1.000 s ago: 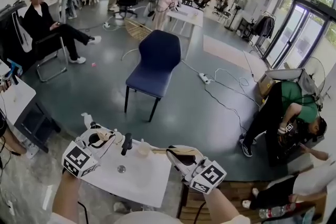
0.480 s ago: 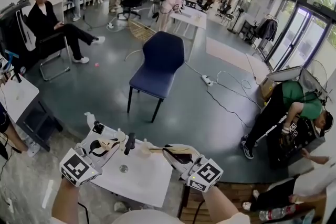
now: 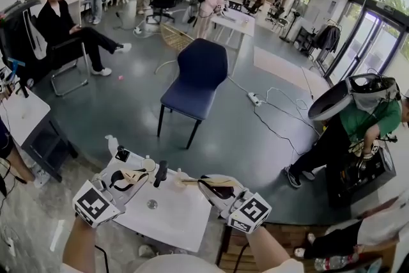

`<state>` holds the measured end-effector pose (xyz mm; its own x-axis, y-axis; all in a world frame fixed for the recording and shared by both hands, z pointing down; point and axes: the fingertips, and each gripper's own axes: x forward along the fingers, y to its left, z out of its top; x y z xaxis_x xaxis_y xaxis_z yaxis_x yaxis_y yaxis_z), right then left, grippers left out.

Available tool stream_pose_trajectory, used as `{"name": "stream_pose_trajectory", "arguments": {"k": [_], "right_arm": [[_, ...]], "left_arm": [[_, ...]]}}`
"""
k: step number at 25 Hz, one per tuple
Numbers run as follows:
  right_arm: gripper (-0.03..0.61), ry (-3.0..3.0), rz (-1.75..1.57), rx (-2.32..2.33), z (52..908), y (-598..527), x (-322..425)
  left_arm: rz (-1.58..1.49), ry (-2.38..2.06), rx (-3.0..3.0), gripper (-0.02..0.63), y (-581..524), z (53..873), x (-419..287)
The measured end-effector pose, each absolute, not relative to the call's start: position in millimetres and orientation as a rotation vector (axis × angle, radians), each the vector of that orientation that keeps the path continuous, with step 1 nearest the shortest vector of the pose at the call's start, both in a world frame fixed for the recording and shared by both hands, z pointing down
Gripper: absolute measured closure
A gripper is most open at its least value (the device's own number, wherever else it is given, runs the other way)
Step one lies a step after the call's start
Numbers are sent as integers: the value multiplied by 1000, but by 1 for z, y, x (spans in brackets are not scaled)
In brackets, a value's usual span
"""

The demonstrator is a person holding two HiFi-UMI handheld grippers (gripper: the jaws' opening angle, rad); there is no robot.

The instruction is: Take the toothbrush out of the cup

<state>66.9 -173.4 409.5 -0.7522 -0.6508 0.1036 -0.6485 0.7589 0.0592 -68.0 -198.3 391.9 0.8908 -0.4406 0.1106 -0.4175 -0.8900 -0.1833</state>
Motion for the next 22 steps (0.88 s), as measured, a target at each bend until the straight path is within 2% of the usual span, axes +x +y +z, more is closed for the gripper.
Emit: {"name": "stream_pose_trajectory", "arguments": {"k": [22], "right_arm": [[535, -2830, -50, 1050, 408, -175, 72]], "left_arm": [[-213, 635, -2908, 580, -198, 385, -58]]}}
